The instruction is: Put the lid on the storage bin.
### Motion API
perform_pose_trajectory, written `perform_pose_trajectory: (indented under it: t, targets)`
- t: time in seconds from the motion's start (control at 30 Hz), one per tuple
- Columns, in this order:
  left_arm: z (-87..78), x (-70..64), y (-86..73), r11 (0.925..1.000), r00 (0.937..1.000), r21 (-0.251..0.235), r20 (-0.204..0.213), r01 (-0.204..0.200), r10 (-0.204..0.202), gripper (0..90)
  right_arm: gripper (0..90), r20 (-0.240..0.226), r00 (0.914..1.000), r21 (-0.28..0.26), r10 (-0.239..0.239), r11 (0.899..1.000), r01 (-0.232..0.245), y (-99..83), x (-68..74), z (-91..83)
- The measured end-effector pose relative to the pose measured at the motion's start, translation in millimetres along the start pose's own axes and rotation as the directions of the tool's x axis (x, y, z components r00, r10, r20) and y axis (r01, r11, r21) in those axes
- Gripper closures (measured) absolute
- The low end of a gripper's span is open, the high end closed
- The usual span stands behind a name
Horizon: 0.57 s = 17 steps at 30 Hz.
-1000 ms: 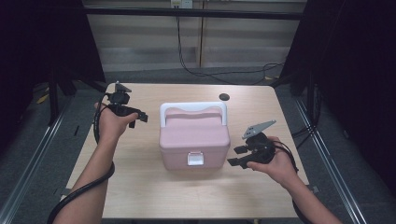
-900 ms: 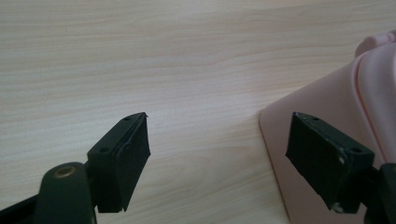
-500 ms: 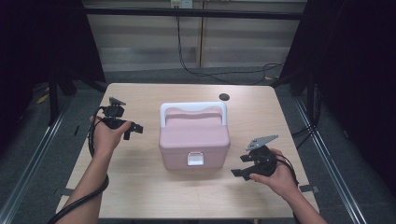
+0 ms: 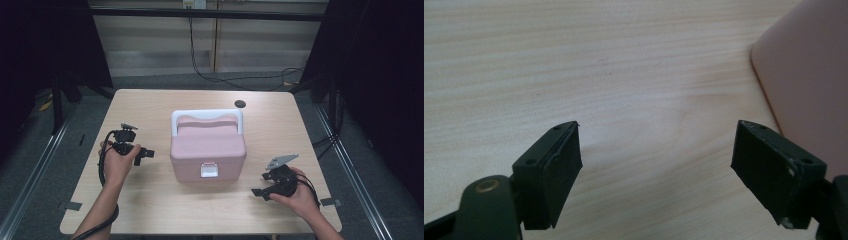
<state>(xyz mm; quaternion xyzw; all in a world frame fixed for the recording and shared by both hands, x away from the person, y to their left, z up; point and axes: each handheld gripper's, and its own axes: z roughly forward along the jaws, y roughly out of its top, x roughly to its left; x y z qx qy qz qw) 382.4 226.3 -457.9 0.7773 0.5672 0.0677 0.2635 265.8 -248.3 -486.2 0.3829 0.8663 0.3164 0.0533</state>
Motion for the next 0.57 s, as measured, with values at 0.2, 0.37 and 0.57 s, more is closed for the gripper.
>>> perform_pose_trajectory:
  t: [0.2,0.37,0.57]
  targets:
    - [6.9,3.2,-17.0,0.9995,0.9997,-0.023,-0.018,-0.02,0.02,21.3,20.4,0.018,0.9996,0.006,-0.023,1.0,0.023,-4.2,1.3,4.6]
    - [12.0,6.3,-28.2,0.9988,0.9989,-0.032,-0.03,-0.036,0.035,21.0,18.9,0.041,0.9967,-0.024,-0.07,0.997,0.071,-7.0,4.2,8.3]
    - [16.3,4.7,-37.1,0.9932,0.9961,-0.083,-0.037,-0.083,0.08,18.2,18.3,0.061,0.9921,-0.063,-0.109,0.992,0.113,-12.2,5.1,10.4]
